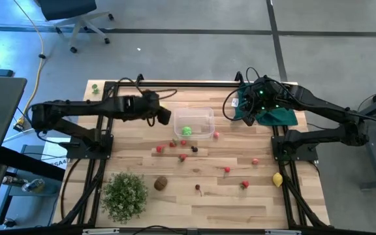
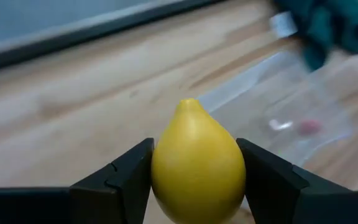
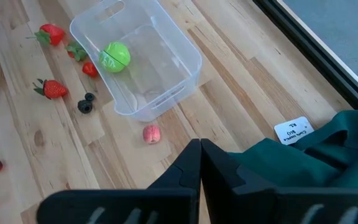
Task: Pick and placing Produce into tupperware
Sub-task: Put the yellow lemon into the transparent bin
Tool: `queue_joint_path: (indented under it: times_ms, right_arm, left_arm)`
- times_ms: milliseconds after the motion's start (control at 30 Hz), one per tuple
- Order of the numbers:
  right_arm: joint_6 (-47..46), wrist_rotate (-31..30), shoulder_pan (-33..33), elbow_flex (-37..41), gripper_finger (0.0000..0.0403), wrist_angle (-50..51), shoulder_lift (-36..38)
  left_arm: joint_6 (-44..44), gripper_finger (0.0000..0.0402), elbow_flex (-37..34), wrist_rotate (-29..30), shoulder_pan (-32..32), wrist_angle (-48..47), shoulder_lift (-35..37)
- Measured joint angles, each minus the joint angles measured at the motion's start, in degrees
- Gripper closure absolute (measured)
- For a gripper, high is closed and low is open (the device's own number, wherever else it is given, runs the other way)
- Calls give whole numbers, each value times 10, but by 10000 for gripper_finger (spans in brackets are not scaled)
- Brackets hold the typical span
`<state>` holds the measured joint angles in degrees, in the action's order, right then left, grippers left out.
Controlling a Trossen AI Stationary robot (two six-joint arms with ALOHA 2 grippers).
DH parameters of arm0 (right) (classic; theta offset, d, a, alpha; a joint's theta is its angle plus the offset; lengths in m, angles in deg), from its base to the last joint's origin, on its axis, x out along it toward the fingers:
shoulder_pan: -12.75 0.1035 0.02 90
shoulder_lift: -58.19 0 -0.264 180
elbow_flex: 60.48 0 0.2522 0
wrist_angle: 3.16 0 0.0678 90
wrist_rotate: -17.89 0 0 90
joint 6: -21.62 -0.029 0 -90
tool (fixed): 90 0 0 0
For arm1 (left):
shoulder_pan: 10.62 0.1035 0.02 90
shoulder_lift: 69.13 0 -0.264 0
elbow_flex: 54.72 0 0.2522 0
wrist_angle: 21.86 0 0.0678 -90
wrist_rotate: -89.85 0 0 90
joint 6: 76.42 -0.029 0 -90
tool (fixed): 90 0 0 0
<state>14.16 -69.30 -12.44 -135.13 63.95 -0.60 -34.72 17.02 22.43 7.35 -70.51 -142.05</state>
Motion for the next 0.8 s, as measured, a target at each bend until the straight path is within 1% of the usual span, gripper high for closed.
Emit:
queue_joint_path:
  times_ms: [100,167,233,300,433,500,567,667,700,800]
  right_arm:
    - [0,0,0,0,402,0,0]
    - [0,0,0,0,402,0,0]
    - [0,0,0,0,402,0,0]
    - [0,0,0,0,402,0,0]
    - [0,0,0,0,402,0,0]
    - [0,0,0,0,402,0,0]
    - [0,0,0,0,402,0,0]
    - [0,0,0,0,402,0,0]
    - [0,0,0,0,402,0,0]
    - [0,0,0,0,402,0,0]
  left_arm:
    - [-37,207,48,1,0,2,-20]
    - [-66,212,78,0,0,-1,-46]
    - [-94,212,111,-14,-5,-2,-79]
    - [-118,209,149,-18,-13,-1,-120]
    - [-170,198,231,-21,-35,-33,-206]
    - [-184,198,271,-23,-40,-58,-248]
    - [-200,203,304,-40,-42,-77,-289]
    - [-218,207,337,-64,-41,-90,-339]
    - [-222,207,343,-75,-41,-93,-352]
    - [-234,197,350,-85,-41,-91,-385]
